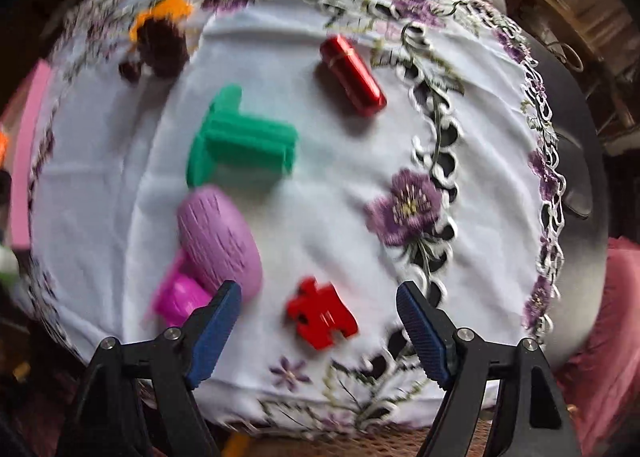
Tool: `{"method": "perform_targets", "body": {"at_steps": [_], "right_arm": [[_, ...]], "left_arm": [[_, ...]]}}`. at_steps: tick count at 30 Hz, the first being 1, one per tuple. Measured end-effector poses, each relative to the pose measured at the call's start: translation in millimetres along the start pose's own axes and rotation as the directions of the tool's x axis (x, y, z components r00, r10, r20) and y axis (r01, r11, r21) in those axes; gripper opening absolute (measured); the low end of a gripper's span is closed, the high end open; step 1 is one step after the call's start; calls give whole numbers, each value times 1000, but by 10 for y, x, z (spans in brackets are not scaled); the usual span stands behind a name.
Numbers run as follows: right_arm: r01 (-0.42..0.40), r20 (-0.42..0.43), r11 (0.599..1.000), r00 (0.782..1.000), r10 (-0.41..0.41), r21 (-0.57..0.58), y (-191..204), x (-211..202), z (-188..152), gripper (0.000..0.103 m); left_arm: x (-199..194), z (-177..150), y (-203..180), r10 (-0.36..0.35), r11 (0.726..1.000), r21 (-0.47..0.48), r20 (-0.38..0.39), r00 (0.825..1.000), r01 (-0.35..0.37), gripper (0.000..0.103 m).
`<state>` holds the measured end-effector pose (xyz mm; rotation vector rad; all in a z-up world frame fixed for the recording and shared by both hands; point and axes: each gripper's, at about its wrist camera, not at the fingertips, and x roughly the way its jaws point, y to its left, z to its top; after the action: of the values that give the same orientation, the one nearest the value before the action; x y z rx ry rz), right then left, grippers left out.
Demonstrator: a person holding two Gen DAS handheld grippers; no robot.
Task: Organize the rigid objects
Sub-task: 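Grasp the red puzzle piece with the right tool while the left tool holds the green toy, then lower the green toy into the tray and open the left tool while the right tool holds the red piece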
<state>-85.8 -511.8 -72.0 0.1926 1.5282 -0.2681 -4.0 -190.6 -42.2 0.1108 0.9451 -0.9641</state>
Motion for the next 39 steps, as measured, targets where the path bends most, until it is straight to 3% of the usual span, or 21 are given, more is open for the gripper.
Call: {"method": "perform_targets", "body": {"at_steps": [3, 4, 5, 7, 12, 16, 20, 24, 27, 31, 39], "right_arm": [[41, -81, 996, 996, -47, -80, 60, 155, -97, 69], [54, -109, 993, 992, -66, -107, 92, 224, -119, 60], [73, -131, 988, 987, -90, -134, 123, 287, -136, 44], [51, -120, 987, 990, -70, -154, 167, 262, -142, 33], [115, -61, 983, 990, -125, -142, 158, 147, -129, 32], [166, 73, 984, 984, -162, -66, 60, -214, -47, 32], [75, 247, 997, 967, -67, -26, 357, -497, 269, 32], [-18, 349, 995, 936, 52, -100, 919, -587, 450, 32], [-71, 363, 984, 923, 127, -166, 1352, -439, 510, 32], [-107, 333, 966, 925, 183, -235, 1812, -155, 570, 32], [-94, 307, 945, 932, 194, -313, 2165, 186, 569, 32]], "left_arm": [[-27, 3, -4, 0, 1000, 0, 6, 1000, 0, 64], [-37, 5, -4, 1, 1000, 0, 9, 1000, -1, 64], [-56, 6, 0, 2, 1000, -1, 13, 1000, -2, 64], [-95, 6, 19, 5, 1000, -3, 21, 1000, -5, 64], [-251, 11, 110, 17, 1000, -26, 52, 998, -15, 64], [-421, 31, 300, 42, 996, -83, 90, 995, -34, 64], [-596, 28, 630, 103, 980, -181, 124, 987, -80, 64], [-743, -22, 970, 205, 949, -270, 129, 970, -164, 64], [-820, -73, 1156, 267, 922, -321, 119, 956, -217, 64], [-908, -154, 1326, 341, 888, -362, 102, 935, -284, 64], [-971, -287, 1491, 454, 834, -378, 56, 889, -402, 64]]}}
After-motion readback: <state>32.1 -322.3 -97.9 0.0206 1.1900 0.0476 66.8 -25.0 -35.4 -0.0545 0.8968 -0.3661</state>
